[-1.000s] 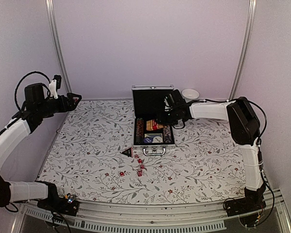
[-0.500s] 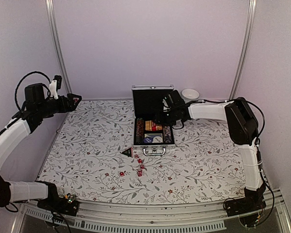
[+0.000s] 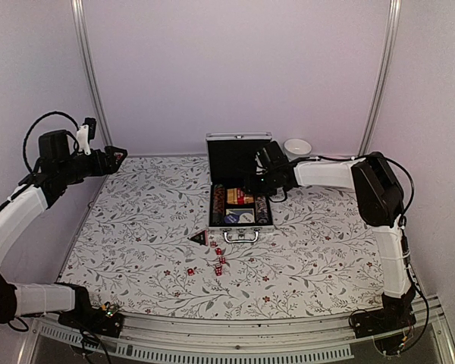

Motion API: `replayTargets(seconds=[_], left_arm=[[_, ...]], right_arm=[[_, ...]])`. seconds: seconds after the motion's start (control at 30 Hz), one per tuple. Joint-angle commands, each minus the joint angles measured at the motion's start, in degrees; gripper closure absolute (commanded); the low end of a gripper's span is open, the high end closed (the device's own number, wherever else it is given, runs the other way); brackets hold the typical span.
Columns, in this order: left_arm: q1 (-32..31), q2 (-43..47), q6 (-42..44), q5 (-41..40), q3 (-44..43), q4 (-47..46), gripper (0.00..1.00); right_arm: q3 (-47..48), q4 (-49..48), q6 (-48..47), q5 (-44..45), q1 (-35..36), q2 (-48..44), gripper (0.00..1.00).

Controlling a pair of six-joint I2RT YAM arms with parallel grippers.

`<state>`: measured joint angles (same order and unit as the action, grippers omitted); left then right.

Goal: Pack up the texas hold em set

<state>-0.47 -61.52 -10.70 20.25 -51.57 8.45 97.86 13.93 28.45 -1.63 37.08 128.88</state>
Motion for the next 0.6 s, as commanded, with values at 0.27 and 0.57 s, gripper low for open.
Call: replayTargets(seconds=[0.27,0.57], left_arm=[[0.3,0.5,0.7,0.0,0.0,0.1,0.03],[0.3,0.5,0.7,0.2,0.2,0.1,0.03]], right_arm=[[0.5,1.4,-0.2,1.7,0.8,1.1,0.52],[1.8,1.9,-0.3,1.1,1.2,2.6,0.52]])
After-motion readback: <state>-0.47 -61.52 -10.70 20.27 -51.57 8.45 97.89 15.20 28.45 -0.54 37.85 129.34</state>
